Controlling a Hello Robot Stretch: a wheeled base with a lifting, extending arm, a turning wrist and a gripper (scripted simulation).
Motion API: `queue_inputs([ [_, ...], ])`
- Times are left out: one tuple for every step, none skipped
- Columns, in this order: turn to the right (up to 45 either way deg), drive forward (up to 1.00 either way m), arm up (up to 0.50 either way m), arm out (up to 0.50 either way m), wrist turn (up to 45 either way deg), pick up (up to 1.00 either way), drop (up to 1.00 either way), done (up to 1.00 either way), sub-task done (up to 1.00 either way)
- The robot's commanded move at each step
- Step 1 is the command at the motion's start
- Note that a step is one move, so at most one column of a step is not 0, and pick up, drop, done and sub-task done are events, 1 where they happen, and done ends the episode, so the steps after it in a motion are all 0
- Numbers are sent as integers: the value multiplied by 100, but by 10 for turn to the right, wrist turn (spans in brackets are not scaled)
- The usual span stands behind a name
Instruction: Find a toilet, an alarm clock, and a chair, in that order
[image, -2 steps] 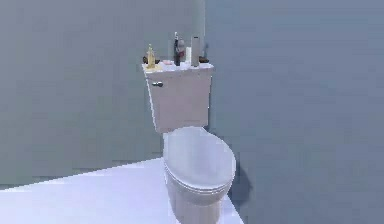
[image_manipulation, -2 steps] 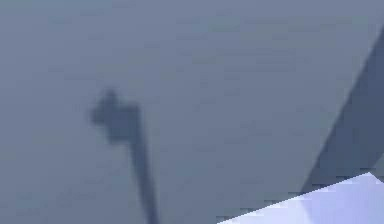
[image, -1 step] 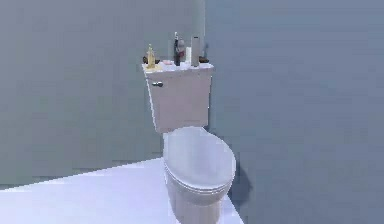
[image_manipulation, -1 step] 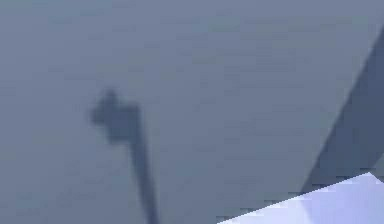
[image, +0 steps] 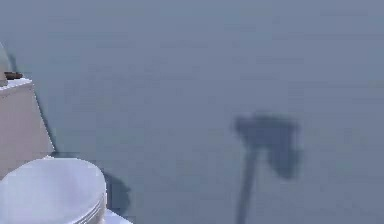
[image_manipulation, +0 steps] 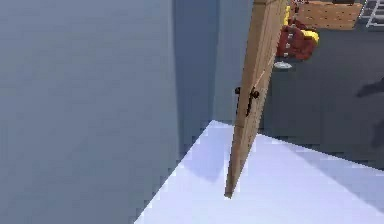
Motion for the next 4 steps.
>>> queue_inputs([
  [450,0,0,0,0,0,0,0,0],
  [450,0,0,0,0,0,0,0,0],
  [390,0,0,0,0,0,0,0,0],
  [0,90,0,0,0,0,0,0,0],
])
